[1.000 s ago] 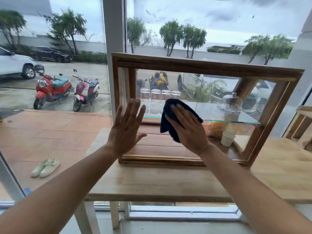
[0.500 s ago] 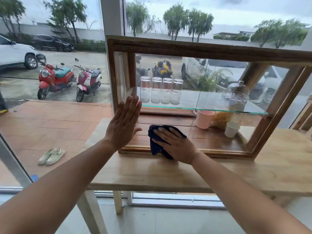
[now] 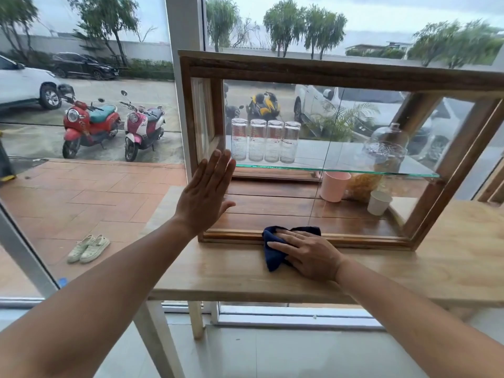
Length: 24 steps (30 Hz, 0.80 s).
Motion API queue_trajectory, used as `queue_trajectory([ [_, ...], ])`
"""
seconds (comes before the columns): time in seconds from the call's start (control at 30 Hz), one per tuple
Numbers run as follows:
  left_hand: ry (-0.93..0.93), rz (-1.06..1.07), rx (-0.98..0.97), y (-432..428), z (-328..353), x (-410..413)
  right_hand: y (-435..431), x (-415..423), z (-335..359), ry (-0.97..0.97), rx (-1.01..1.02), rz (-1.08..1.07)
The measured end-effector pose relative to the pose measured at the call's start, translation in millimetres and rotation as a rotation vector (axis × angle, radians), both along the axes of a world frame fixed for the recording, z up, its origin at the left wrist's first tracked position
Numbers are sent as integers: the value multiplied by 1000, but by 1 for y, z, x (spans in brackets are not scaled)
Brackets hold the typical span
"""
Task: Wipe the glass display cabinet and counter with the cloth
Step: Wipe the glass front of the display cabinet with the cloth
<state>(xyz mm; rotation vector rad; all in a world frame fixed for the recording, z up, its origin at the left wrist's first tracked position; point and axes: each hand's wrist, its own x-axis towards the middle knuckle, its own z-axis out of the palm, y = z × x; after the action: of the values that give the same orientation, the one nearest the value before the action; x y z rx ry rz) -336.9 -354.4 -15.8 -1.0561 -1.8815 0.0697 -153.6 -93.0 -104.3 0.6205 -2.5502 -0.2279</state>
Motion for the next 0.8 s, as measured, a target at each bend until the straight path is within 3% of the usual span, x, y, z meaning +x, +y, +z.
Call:
queue_trajectory([
  [0.4,-37,1,1,3,-1,0,-108,-53,3,-241,-232,-66],
  [0.53,-45,-8,-6,2,-2,-2,-91,-34,1,-225,-267,-127],
  [0.8,-77,-69,47,4,-4,0,-29,35,-18,-199,-452,-445],
])
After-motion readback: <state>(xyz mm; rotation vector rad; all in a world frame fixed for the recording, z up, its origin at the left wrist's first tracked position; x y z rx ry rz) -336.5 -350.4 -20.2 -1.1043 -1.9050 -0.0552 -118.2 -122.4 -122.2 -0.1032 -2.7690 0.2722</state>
